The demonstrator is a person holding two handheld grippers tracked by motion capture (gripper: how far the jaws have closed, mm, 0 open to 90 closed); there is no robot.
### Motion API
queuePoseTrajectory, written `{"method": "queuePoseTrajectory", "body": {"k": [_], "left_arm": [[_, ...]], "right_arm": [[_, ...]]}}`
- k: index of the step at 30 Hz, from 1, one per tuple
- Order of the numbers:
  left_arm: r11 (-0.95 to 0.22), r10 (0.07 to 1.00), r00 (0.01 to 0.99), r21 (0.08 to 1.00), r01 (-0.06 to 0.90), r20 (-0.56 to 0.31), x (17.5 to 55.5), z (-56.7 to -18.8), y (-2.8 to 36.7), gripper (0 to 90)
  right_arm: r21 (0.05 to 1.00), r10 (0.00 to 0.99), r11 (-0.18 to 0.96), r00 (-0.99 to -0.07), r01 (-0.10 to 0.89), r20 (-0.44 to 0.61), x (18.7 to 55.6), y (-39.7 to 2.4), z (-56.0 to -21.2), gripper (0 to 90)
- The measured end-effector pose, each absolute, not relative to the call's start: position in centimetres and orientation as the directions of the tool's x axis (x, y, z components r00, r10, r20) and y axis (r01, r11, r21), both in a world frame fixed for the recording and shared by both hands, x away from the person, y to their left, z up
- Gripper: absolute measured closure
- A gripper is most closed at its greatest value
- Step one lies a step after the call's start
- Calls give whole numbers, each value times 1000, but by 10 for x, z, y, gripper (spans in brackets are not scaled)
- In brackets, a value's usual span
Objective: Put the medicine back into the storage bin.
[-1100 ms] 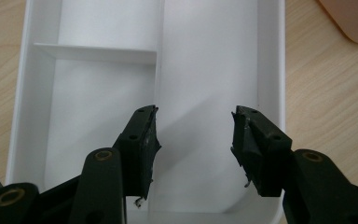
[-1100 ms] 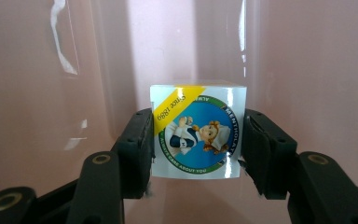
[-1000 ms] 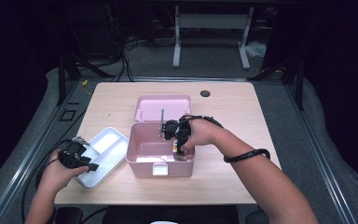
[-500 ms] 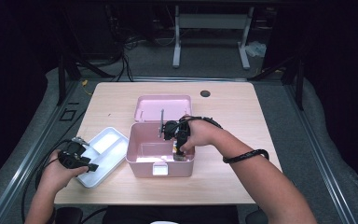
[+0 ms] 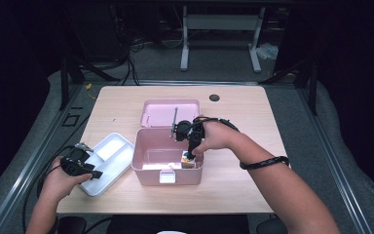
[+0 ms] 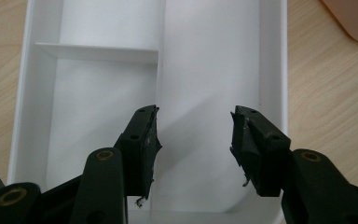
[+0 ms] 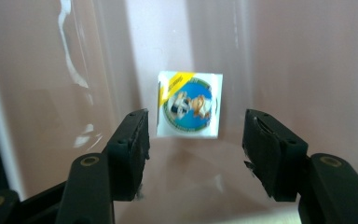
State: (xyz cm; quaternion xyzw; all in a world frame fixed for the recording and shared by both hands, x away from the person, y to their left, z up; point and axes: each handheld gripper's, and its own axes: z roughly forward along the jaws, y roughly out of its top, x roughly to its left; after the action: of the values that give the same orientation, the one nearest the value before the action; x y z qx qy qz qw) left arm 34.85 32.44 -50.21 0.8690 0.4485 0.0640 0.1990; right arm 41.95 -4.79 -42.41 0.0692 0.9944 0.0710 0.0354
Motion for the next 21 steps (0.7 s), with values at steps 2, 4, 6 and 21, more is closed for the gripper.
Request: {"method": "queuePoseTrajectory", "body": {"k": [2, 4, 6, 21], "left_arm": [[-524, 800, 596, 401, 751, -69, 350, -501, 323, 511], [-528, 799, 598, 397, 751, -69, 351, -500, 322, 521], [-531, 801, 596, 385, 755, -65, 353, -500, 322, 538], [-552, 804, 592, 296, 779, -59, 382, -502, 311, 641]], "right_arm": [[179, 158, 973, -985, 144, -68, 416, -59, -410, 416], [193, 180, 968, -981, 163, -75, 415, -68, -400, 423], [213, 205, 960, -975, 183, -85, 415, -80, -390, 428], [288, 361, 904, -925, 317, -117, 416, -143, -373, 446]]}}
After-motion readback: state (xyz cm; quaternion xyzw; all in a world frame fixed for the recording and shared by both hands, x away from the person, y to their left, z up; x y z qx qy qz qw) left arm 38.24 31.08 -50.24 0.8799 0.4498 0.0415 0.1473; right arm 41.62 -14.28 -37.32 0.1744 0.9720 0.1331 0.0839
